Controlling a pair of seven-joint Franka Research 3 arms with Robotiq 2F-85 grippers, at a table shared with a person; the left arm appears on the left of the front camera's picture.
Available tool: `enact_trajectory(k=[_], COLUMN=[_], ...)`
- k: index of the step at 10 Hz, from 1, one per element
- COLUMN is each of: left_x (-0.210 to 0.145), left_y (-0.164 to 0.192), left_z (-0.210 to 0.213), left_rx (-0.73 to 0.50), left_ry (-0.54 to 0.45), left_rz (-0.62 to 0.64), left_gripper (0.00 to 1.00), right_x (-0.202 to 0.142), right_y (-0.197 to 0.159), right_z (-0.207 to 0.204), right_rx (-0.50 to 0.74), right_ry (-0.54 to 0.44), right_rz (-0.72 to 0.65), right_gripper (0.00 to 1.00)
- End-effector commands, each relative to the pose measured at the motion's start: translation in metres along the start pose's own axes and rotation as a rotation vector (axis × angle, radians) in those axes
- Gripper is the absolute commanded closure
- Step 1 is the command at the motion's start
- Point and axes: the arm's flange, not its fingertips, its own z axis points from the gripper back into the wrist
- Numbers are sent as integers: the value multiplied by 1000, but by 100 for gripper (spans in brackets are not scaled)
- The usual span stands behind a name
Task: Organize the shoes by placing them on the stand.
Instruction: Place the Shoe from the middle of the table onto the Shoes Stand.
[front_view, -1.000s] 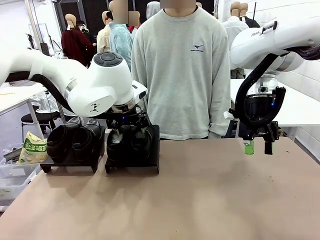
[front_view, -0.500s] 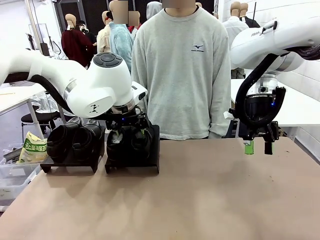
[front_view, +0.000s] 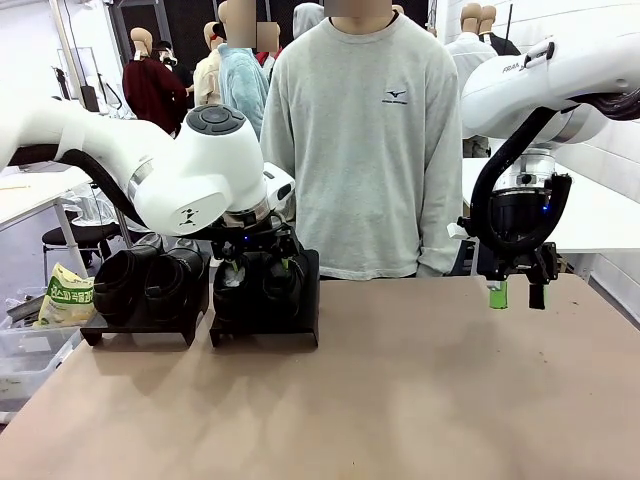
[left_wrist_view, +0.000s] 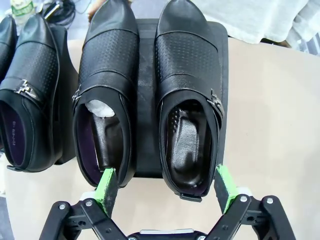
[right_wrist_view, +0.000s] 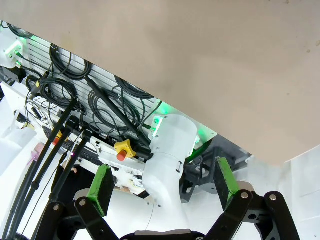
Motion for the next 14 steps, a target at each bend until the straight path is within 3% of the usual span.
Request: enact_trajectory(k=[1,14], left_x=[3,3], left_y=[-2,-2], left_z=[-1,-1], left_rx=[-3,-3], left_ry=[-3,-3], left_rz=[-2,-2], left_gripper=[0,0], right_x=[0,0], right_y=[0,0], right_z=[1,1], right_rx=[-2,-2], right_ry=[0,0], right_rz=[0,0], right_gripper=[0,0])
